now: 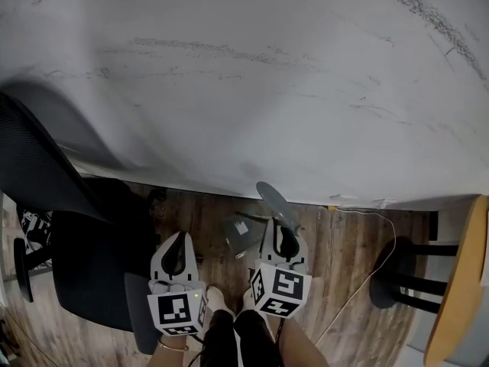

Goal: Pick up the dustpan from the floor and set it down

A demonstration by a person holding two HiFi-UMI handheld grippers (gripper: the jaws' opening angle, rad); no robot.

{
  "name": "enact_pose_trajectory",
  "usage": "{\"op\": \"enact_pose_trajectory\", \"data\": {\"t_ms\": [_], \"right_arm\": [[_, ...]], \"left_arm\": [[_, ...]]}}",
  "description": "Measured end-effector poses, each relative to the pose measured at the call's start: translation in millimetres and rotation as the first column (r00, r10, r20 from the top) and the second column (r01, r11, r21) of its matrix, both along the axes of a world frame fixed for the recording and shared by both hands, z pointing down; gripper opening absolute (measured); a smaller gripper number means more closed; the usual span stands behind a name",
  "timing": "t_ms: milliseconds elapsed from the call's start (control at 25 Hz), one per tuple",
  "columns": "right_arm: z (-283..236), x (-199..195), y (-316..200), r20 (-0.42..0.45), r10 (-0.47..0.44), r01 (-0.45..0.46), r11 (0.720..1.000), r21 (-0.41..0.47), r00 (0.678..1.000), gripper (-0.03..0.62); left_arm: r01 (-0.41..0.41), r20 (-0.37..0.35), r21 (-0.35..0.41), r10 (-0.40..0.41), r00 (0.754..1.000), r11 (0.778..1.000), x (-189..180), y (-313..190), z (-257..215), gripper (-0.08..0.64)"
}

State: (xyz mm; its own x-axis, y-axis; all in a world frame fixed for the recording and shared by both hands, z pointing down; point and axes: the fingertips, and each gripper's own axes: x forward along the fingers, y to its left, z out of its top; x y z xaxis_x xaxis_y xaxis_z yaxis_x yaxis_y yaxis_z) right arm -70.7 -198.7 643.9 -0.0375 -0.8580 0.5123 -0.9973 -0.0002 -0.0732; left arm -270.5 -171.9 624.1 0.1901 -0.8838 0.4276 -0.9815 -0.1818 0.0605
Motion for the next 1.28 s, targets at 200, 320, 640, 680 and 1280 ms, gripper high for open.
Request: {"op": "enact_pose_trajectory", "data": {"t_ms": [200,320,640,680,1280], "right_arm": [[19.4,1.5,-5.9,-0.005,0.005,-0.005,1.0,-0.019,1.0,0.095],[28.2,1.3,-8.7,-0.005,0.004,-0.004,1.0,-0.022,1.0,0.094],[35.7,-13.1,-12.4,-0.021,-0.041,0.041,0.999,-0.008,0.999,0.095],[36.0,-15.1,-10.8,-0.024,-0.047,0.046,0.999,-0.006,0.999,0.095],[45.7,-40.6,-15.0,-0.045,-0.141,0.141,0.99,-0.002,0.989,0.095]], "left_arm": [[0.002,0.006,-0.01,-0.002,1.0,1.0,-1.6,-4.1,13.0,0.017],[0.006,0.005,-0.013,-0.006,1.0,1.0,-2.4,-6.3,19.9,0.017],[0.014,0.003,-0.02,-0.014,1.0,1.0,-2.0,-6.5,31.7,0.017],[0.014,0.002,-0.021,-0.014,1.0,1.0,-1.7,-5.6,32.9,0.017],[0.02,-0.004,-0.046,-0.02,1.0,0.999,-9.7,10.9,46.0,0.017]]}}
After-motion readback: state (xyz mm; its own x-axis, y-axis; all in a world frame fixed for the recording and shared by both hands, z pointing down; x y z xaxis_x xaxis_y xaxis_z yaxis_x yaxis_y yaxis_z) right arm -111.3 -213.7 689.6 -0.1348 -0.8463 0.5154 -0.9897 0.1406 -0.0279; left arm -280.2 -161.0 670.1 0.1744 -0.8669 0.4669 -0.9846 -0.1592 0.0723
